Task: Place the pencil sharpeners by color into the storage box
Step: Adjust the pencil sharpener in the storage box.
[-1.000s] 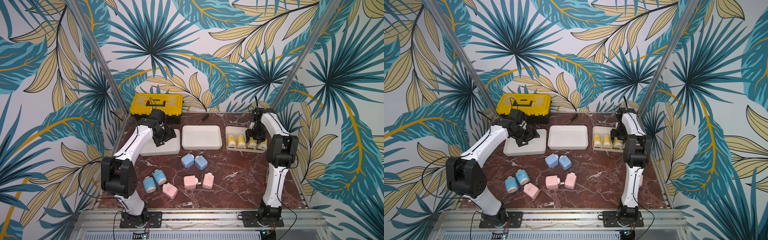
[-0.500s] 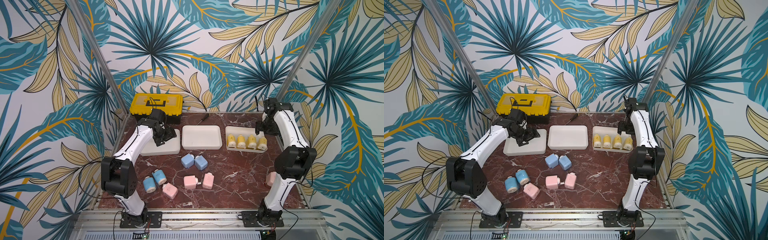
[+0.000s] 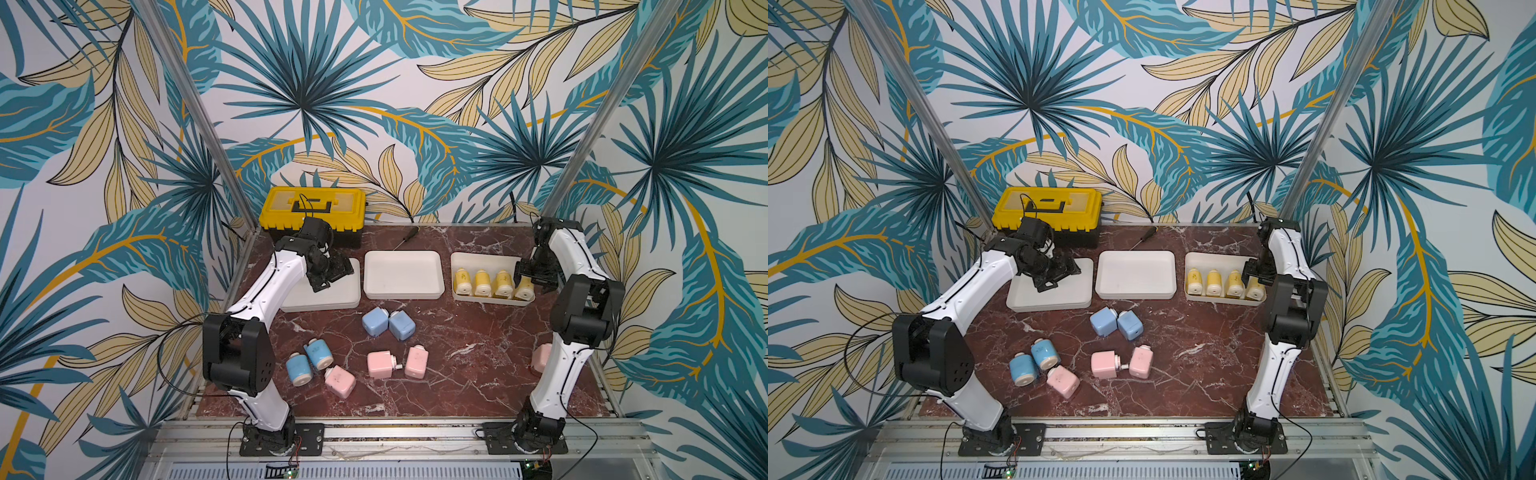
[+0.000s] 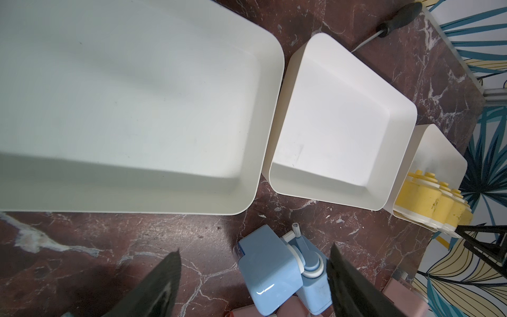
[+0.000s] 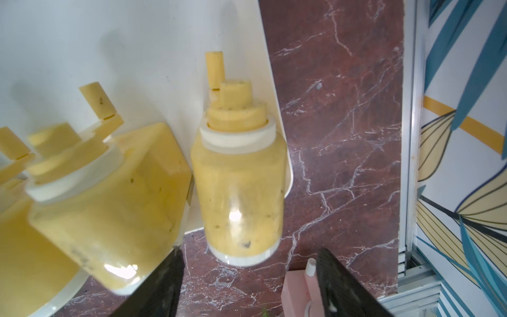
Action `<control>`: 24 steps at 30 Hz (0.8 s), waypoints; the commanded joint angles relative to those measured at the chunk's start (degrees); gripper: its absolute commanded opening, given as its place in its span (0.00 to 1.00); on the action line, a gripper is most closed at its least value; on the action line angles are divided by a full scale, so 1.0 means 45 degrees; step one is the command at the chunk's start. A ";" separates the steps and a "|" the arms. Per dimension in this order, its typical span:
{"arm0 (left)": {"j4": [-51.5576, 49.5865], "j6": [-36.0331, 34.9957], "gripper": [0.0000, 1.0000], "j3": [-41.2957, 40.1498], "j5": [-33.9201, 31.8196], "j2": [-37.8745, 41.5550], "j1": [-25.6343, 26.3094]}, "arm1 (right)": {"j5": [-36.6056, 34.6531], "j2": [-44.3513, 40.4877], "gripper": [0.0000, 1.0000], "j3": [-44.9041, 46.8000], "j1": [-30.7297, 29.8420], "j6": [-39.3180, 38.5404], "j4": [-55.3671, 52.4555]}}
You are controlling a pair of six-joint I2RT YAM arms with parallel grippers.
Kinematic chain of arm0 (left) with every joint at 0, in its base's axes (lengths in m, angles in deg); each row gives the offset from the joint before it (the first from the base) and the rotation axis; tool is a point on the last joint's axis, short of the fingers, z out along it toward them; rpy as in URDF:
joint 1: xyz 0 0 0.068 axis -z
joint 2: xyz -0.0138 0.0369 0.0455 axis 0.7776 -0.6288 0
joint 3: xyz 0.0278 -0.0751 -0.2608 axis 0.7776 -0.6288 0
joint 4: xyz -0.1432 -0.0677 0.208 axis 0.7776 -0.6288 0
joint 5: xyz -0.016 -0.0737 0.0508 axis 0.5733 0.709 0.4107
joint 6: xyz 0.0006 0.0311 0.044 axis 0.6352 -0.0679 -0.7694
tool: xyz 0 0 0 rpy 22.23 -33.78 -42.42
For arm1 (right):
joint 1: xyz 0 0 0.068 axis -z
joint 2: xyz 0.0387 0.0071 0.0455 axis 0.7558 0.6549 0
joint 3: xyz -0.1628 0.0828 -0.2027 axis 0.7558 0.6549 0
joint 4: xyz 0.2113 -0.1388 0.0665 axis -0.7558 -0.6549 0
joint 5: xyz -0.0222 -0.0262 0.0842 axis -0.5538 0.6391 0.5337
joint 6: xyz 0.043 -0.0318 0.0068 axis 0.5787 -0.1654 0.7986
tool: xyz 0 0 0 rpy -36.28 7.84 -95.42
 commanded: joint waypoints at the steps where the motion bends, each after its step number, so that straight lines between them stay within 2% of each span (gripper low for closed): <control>1: 0.0159 -0.0195 0.85 0.0484 0.0203 -0.0295 0.0016 | 0.0318 0.0268 0.76 0.0034 0.0107 0.0001 0.0043; 15: 0.0154 -0.0369 0.85 0.0700 0.0620 -0.0630 -0.0019 | 0.0346 0.1053 0.63 -0.0288 0.0380 -0.0439 0.0253; 21: 0.0160 -0.0257 0.85 0.1225 0.0857 -0.1106 -0.0010 | 0.0610 0.1288 0.47 -0.0425 0.0373 -0.0954 0.0425; 24: 0.0159 -0.0254 0.85 0.1370 0.0882 -0.1259 -0.0009 | 0.0648 0.1264 0.44 -0.0389 0.0371 -0.1276 0.0528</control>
